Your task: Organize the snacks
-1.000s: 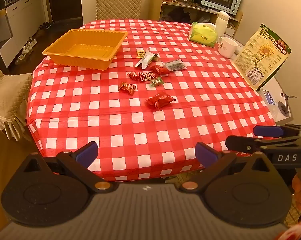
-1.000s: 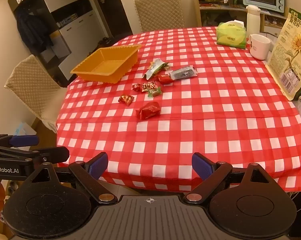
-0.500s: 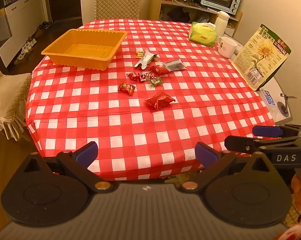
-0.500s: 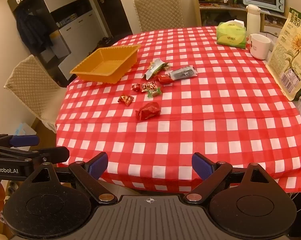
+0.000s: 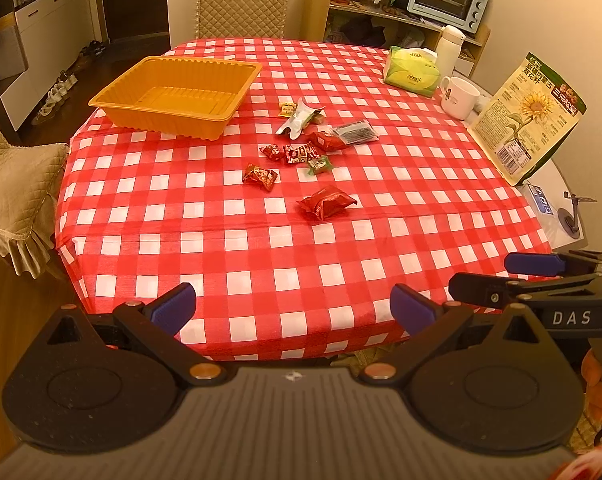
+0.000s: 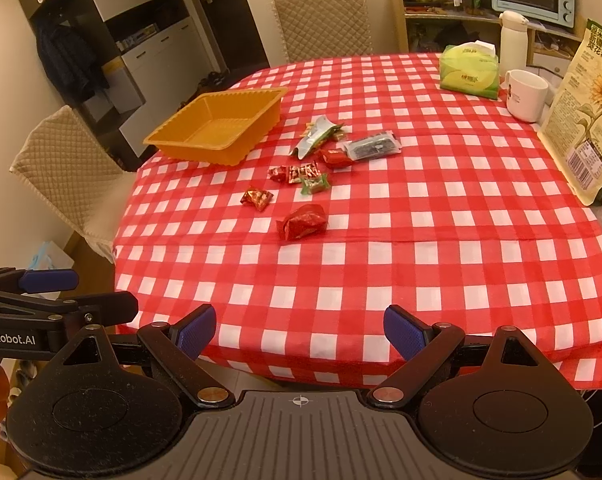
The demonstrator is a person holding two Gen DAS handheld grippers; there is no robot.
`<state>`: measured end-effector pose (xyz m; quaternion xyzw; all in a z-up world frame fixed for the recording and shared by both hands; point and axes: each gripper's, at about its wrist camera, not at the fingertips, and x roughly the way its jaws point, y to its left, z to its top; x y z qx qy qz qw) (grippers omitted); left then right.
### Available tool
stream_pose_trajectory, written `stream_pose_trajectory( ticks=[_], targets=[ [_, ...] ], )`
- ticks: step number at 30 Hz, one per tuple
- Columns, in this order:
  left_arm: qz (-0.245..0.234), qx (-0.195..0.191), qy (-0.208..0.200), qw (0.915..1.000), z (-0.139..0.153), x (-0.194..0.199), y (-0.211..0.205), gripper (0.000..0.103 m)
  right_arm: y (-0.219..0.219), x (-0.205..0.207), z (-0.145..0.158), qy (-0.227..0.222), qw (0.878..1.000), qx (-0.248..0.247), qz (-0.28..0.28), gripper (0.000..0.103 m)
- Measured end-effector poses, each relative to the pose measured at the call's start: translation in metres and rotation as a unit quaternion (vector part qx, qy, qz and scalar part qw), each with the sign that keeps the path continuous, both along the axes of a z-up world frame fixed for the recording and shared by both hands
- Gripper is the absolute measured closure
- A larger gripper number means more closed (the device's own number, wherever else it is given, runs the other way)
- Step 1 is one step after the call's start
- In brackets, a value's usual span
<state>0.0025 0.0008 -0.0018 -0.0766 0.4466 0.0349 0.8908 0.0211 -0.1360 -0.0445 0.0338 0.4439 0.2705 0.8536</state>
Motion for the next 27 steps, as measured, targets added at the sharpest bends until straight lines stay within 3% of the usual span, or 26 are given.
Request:
stream_pose_trajectory(
  ticks=[27],
  targets=[
    [0.001, 0.000, 0.001, 1.0000, 0.0006, 0.0020, 0.0054, 0.000, 0.0030, 0.0040, -0.0018, 0.000, 1.000, -0.001, 0.003, 0.013]
  ],
)
